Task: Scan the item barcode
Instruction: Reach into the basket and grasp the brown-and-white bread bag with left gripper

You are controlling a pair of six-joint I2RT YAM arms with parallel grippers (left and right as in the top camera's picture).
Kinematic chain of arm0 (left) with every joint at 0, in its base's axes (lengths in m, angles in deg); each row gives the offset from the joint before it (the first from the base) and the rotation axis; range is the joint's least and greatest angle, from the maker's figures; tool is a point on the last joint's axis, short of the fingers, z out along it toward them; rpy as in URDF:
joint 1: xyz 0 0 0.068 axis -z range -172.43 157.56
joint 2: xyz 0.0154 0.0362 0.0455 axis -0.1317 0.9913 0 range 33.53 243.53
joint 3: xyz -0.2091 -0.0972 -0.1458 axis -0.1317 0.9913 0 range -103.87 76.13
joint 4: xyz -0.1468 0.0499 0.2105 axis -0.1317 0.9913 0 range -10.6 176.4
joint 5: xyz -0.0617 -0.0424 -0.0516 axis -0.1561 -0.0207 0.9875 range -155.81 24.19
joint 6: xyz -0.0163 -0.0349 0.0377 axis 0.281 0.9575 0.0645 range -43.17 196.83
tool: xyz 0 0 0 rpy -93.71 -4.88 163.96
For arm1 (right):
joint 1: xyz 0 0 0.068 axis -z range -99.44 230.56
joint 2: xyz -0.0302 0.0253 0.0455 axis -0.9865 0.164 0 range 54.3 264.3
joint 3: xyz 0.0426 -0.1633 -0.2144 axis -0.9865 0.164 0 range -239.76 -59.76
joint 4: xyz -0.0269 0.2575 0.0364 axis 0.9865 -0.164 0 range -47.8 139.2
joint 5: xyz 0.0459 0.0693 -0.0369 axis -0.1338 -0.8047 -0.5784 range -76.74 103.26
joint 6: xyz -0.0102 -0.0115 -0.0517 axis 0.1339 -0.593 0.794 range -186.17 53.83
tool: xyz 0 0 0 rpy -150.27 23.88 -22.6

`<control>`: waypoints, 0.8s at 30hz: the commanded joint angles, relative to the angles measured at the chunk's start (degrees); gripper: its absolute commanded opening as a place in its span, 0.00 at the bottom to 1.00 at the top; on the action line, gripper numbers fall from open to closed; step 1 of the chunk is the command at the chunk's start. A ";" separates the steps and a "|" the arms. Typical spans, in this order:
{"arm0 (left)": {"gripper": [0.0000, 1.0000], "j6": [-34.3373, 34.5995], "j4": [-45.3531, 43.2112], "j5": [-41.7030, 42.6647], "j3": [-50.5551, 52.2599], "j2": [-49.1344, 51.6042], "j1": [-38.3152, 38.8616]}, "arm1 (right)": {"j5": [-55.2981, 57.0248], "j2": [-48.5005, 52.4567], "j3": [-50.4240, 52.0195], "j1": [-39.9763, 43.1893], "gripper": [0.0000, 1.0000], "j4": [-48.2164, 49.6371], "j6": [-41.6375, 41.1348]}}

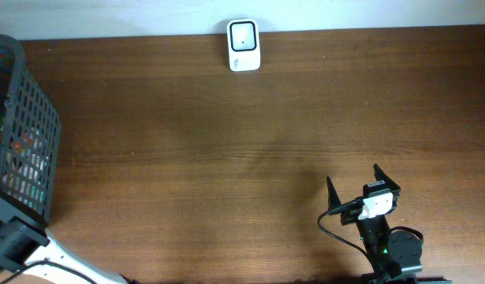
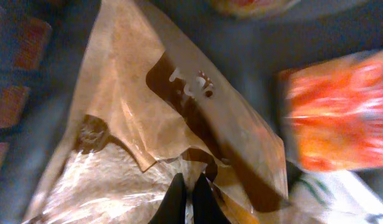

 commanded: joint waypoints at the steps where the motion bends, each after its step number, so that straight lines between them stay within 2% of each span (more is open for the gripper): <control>1: 0.00 1.66 -0.37 1.07 0.00 -7.72 0.39 | 0.50 -0.26 0.42 -0.50 0.98 -0.20 0.02; 13: 0.00 2.75 0.42 1.03 0.00 -11.98 0.61 | 0.52 -0.26 0.42 -0.50 0.98 -0.20 0.02; 16: 0.00 6.60 0.76 1.05 0.00 -12.02 0.61 | 0.52 -0.26 0.42 -0.50 0.98 -0.20 0.02; 24: 0.00 8.76 -1.75 0.61 0.00 -15.50 1.49 | 0.52 -0.26 0.42 -0.50 0.98 -0.20 0.02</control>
